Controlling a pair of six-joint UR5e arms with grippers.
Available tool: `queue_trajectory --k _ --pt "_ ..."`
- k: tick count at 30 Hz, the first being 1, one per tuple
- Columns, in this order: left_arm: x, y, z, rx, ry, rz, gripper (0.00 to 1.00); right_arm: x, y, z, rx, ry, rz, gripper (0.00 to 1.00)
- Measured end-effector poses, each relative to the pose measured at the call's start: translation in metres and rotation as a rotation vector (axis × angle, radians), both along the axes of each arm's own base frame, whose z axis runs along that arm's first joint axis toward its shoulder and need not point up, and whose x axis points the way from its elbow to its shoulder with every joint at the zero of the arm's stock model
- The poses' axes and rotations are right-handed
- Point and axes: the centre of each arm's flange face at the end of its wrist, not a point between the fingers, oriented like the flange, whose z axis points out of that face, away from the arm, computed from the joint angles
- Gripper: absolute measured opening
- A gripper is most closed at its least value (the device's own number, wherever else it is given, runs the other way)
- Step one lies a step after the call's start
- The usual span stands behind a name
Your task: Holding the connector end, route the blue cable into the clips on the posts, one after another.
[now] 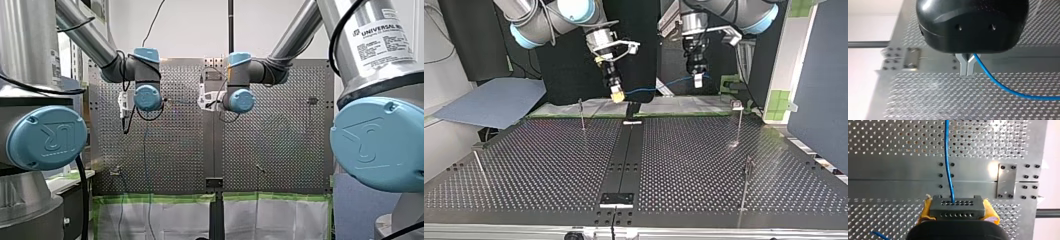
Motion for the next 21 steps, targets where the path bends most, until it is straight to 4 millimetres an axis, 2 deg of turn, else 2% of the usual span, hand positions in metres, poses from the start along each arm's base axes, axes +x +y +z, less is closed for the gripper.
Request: queue_trajectory --k 15,21 --pt "0.021 0.013 0.045 -0.055 0.003 0.077 0.00 0.024 -0.015 0.038 -0.013 -0.063 0.095 0.00" --pt "0.030 0.021 0.056 -0.088 -0.008 0.109 0.00 0.041 -0.020 0.034 0.007 -0.038 0.125 0.00"
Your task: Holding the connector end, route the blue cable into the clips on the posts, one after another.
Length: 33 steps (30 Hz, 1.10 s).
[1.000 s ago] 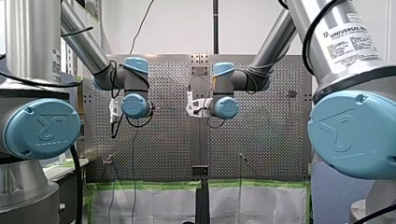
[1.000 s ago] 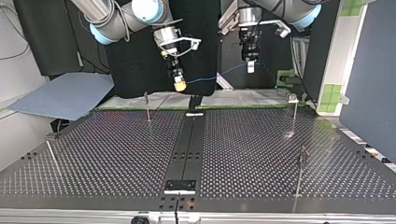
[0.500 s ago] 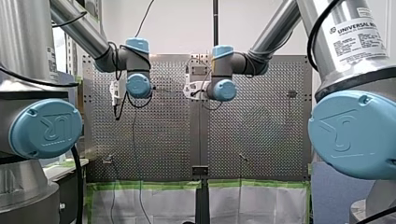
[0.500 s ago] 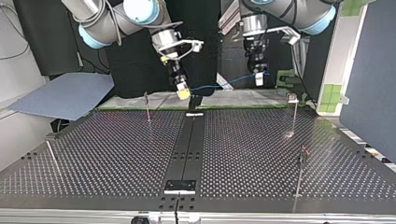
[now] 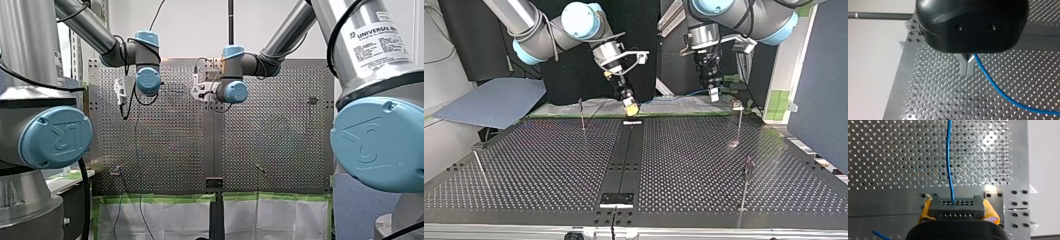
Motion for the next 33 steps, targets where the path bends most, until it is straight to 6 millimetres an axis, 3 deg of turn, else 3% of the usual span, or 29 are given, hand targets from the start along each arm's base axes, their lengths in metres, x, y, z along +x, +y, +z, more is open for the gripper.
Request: queue_trajectory --k 8,20,33 --pt "0.016 0.018 0.019 -0.016 -0.004 0.031 0.00 0.018 0.002 0.011 -0.007 0.001 0.033 0.00" --pt "0.041 0.047 0.032 -0.010 0.006 0.033 0.00 0.046 0.014 0.056 -0.023 -0.018 0.083 0.00" --pt "0.073 0.080 0.096 -0.033 -0.074 0.087 0.00 0.068 0.009 0.116 -0.070 -0.110 0.105 0.00"
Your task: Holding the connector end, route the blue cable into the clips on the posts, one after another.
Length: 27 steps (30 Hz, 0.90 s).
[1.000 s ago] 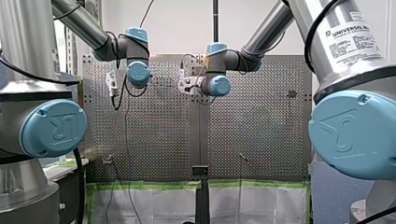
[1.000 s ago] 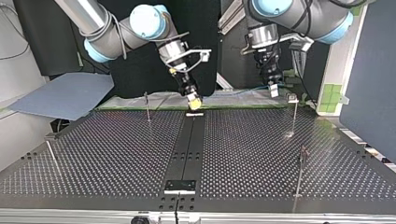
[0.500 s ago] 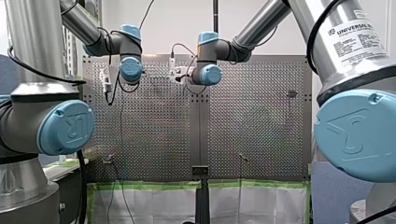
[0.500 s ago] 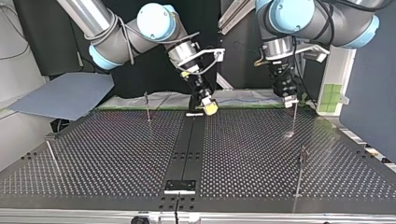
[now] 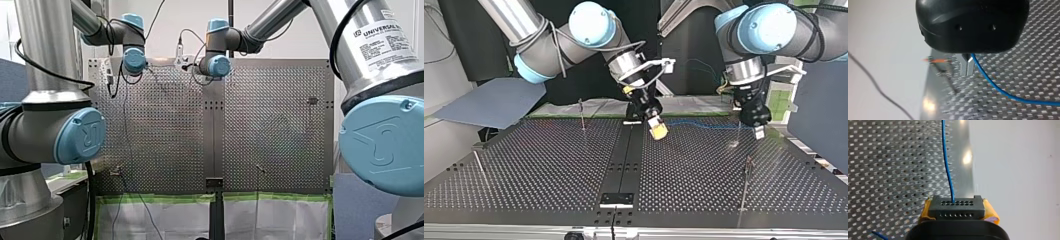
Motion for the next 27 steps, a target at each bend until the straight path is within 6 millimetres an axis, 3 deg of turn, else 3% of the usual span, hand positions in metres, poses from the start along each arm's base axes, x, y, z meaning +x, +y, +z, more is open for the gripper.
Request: queue_trajectory --k 4,9,18,27 --pt "0.006 0.004 0.015 -0.005 -0.023 0.002 0.00 0.004 -0.004 0.013 -0.008 -0.024 0.003 0.00" --pt "0.010 0.007 0.024 -0.004 -0.035 -0.001 0.00 0.012 -0.008 0.014 -0.004 -0.023 0.015 0.00" --pt "0.020 0.016 0.025 0.005 -0.035 -0.010 0.00 0.034 -0.017 -0.005 0.014 0.002 0.043 0.00" --pt "0.038 0.021 0.022 0.018 -0.015 -0.018 0.00 0.047 -0.017 0.003 0.007 -0.007 0.057 0.00"
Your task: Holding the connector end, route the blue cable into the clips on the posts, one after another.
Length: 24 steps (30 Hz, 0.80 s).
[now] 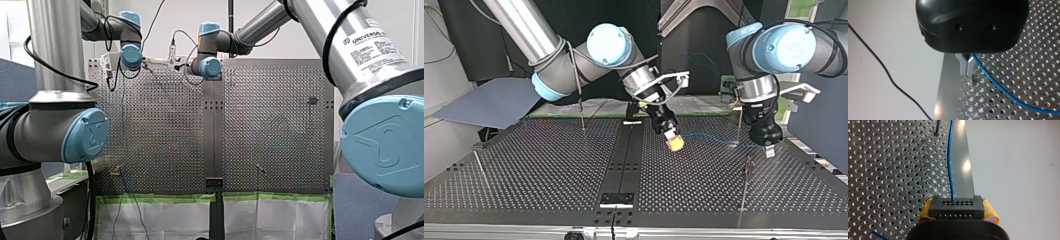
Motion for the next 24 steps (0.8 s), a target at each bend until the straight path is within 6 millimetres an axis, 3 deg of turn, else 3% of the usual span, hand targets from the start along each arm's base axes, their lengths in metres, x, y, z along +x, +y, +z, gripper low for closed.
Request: queue_trajectory --k 6,18,24 --pt "0.009 0.007 -0.004 0.006 0.013 0.015 0.00 0.009 -0.002 0.001 0.005 0.000 0.006 0.00" --pt "0.020 0.016 0.011 0.006 -0.012 -0.004 0.00 0.014 -0.011 0.004 0.006 -0.007 0.003 0.00" --pt "0.028 0.020 0.000 0.006 0.020 -0.018 0.00 0.012 -0.016 0.005 0.008 -0.009 -0.002 0.00"
